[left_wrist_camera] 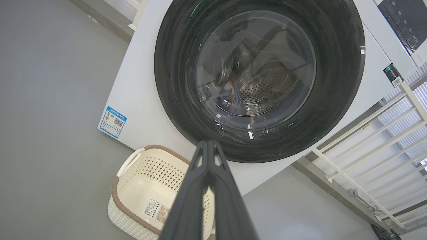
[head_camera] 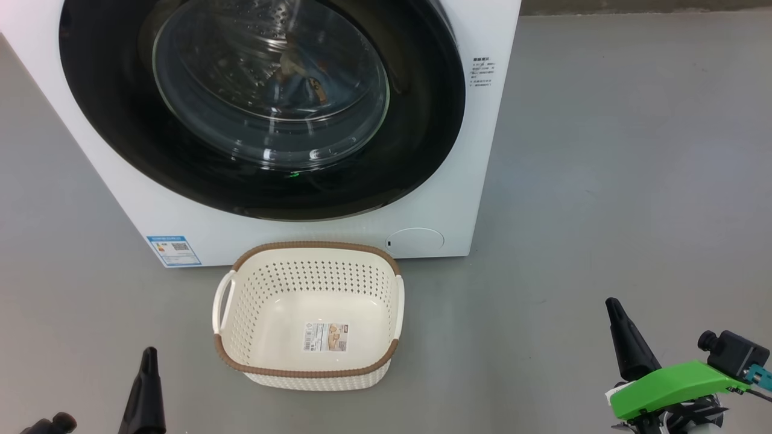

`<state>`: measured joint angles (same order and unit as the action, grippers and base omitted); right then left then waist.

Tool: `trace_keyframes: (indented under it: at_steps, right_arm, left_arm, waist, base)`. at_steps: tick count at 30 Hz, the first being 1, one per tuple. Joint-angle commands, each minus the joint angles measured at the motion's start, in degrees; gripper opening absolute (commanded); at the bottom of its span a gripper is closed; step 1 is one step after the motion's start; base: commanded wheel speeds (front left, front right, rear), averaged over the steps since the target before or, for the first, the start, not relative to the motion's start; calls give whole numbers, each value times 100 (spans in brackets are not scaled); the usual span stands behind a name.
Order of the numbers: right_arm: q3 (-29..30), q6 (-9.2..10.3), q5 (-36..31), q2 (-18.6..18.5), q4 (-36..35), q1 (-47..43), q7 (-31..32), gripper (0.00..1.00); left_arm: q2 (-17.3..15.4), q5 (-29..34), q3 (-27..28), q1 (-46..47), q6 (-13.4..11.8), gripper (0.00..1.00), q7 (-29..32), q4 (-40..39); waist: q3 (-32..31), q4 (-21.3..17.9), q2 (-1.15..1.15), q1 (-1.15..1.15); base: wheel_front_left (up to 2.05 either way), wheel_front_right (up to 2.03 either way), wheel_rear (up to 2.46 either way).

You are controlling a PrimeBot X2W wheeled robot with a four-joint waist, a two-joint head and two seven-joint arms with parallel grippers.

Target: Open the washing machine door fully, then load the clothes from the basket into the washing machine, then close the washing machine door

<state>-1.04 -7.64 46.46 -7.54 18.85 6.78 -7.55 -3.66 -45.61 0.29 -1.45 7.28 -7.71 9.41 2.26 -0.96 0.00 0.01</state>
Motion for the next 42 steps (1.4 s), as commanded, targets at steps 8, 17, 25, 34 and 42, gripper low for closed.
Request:
trace_keyframes:
  at_steps: [8, 17, 25, 34, 42]
  right_arm:
    - [83, 7, 567, 15, -200, 73, 182, 0]
    - [155, 8, 1017, 63, -229, 61, 316, 0]
    - [228, 8, 1468, 111, -258, 49, 451, 0]
    - [310, 10, 1975, 165, -290, 37, 603, 0]
    - [384, 11, 2426, 213, -319, 25, 738, 0]
  left_arm:
    - [-102, -596, 144, 324, 8, 0, 147, -33]
    - [-100, -1070, 173, 376, 10, 0, 269, 28]
    - [-97, -1545, 203, 428, 11, 0, 393, 90]
    - [-93, -2078, 239, 487, 13, 0, 534, 157]
    - [-88, -2550, 273, 537, 14, 0, 661, 211]
  waist:
    - [-24, 11, 0, -1]
    - [-46, 20, 0, -1]
    - [-68, 30, 0, -1]
    - [-93, 41, 0, -1]
    - [-115, 50, 0, -1]
  base:
    - [0, 0, 0]
    - [0, 0, 0]
    - [0, 0, 0]
    - [0, 0, 0]
    - [0, 0, 0]
